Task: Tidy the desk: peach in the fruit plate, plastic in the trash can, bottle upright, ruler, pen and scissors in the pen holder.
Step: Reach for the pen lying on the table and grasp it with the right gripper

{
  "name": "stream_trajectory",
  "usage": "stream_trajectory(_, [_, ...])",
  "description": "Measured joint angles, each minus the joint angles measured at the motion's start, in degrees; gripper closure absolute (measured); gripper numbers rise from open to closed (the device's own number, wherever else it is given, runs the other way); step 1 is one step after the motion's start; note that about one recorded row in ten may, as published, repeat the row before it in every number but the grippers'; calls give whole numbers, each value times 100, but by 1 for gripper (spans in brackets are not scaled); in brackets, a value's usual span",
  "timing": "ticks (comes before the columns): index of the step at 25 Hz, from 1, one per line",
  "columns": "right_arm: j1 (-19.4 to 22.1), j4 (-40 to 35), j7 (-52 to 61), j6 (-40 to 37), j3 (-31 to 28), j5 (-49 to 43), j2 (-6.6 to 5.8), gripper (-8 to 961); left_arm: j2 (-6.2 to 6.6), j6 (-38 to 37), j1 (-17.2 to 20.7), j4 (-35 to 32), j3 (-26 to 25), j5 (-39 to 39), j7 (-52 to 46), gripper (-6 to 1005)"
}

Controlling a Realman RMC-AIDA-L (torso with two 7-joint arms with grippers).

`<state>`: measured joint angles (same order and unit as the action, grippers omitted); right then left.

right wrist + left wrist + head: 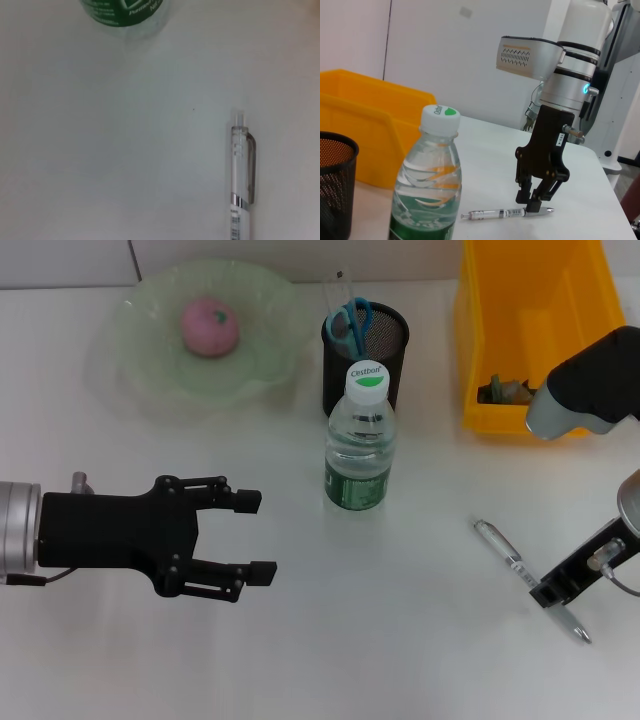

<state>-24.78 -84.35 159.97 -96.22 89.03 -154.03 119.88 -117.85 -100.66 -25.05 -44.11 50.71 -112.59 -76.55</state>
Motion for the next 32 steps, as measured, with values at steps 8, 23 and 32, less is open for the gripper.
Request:
stream_trajectory(8, [-1, 125, 2, 145, 167, -2, -1, 769, -1, 2, 9, -12, 0, 0, 0, 140])
stream_trajectory(23, [-6, 169, 25, 154, 197, 4, 0, 777, -1, 11, 10, 5, 0, 0, 30, 140])
stream_trajectory(32, [-10, 178, 35, 156, 229, 5, 0, 795, -1, 11, 9, 16, 0, 0, 72, 140])
